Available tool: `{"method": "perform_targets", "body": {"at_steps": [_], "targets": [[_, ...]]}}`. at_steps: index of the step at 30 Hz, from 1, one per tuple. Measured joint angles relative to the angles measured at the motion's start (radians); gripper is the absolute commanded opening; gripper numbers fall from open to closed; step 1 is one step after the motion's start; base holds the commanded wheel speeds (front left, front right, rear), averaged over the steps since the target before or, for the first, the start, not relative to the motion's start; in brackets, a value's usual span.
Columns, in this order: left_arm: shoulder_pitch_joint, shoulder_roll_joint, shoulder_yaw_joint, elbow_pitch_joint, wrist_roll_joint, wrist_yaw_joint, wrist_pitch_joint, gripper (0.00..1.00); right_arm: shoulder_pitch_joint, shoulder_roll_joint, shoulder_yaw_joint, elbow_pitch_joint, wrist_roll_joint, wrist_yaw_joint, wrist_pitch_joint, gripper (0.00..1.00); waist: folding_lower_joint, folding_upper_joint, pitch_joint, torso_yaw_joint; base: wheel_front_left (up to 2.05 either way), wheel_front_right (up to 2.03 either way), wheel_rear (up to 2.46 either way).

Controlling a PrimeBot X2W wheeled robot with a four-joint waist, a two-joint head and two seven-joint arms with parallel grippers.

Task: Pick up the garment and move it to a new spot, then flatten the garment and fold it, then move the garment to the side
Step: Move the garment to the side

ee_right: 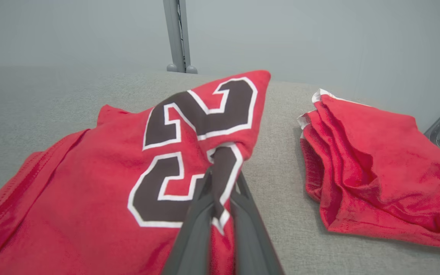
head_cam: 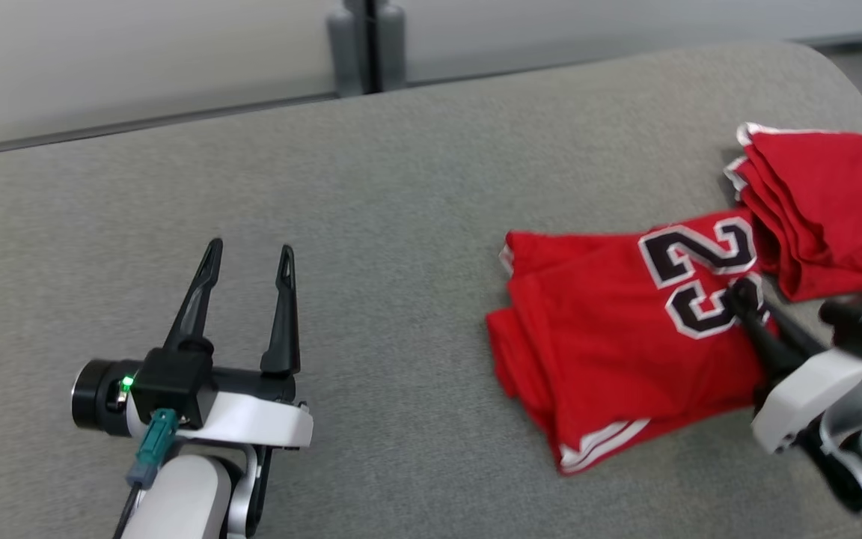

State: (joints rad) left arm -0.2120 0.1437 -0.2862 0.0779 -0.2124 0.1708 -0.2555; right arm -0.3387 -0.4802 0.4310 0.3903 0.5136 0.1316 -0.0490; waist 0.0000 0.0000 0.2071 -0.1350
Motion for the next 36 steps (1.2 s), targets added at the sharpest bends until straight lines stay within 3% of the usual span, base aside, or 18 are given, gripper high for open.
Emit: {"method": "perform_targets", "body": {"at_steps": [8,18,26,27,30,31,36], "targets": [[-0.091,0.025,-0.023,-0.025,0.039,-0.011,0.035,1.0,-0.205,-0.117,-0.015,0.06,0.001,0.0,-0.036,0.0,0.0,0.0,0.139,-0.081,0.0,0.0,0.0],[-0.207,0.053,-0.058,-0.072,0.091,-0.028,0.08,1.0,-0.37,-0.262,-0.107,0.224,0.049,0.0,-0.108,0.0,0.0,0.0,0.31,-0.108,0.0,0.0,0.0],[-0.266,0.067,-0.079,-0.107,0.118,-0.033,0.108,1.0,-0.475,-0.257,-0.128,0.411,0.121,0.0,-0.14,0.0,0.0,0.0,0.427,-0.089,0.0,0.0,0.0],[-0.271,0.067,-0.081,-0.113,0.121,-0.033,0.114,1.0,-0.486,-0.246,-0.127,0.437,0.138,0.0,-0.141,0.15,0.0001,0.0,0.438,-0.086,0.0,0.0,0.0],[-0.286,0.067,-0.089,-0.127,0.126,-0.033,0.118,1.0,-0.509,-0.227,-0.121,0.496,0.18,0.0,-0.158,0.94,0.0,0.0,0.464,-0.079,0.0,0.0,0.0],[-0.29,0.068,-0.091,-0.13,0.127,-0.033,0.119,1.0,-0.514,-0.222,-0.116,0.513,0.188,0.0,-0.161,1.0,0.0,0.0,0.47,-0.077,0.0,0.0,0.0],[-0.291,0.073,-0.095,-0.122,0.131,-0.033,0.123,1.0,-0.521,-0.189,-0.103,0.557,0.237,0.0,-0.198,1.0,0.0,0.0,0.466,-0.085,0.0,0.0,0.0]]}}
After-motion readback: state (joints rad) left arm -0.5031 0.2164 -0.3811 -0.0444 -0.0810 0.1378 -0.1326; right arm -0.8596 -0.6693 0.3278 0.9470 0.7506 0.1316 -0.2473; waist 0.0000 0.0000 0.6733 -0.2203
